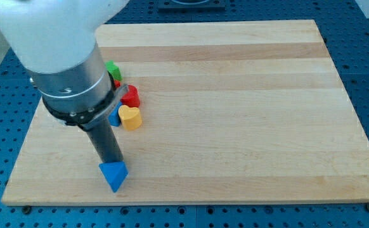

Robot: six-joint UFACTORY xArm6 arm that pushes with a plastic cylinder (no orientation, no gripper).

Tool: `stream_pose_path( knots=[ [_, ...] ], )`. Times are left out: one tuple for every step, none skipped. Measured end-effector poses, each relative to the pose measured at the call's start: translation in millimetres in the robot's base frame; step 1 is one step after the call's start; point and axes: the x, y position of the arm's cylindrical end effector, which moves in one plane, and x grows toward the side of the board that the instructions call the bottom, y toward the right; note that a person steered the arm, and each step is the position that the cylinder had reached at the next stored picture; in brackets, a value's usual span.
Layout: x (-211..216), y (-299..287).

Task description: Push the blue triangle to the right side of the red circle

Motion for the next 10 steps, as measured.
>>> stream_pose_path(
  knots=[
    [0,-5],
    [3,-41],
    [29,-60],
    [57,-61],
    [58,-29],
    [39,14],
    [-8,50],
    [-68,75],
    [-109,87],
    [-106,87]
  ],
)
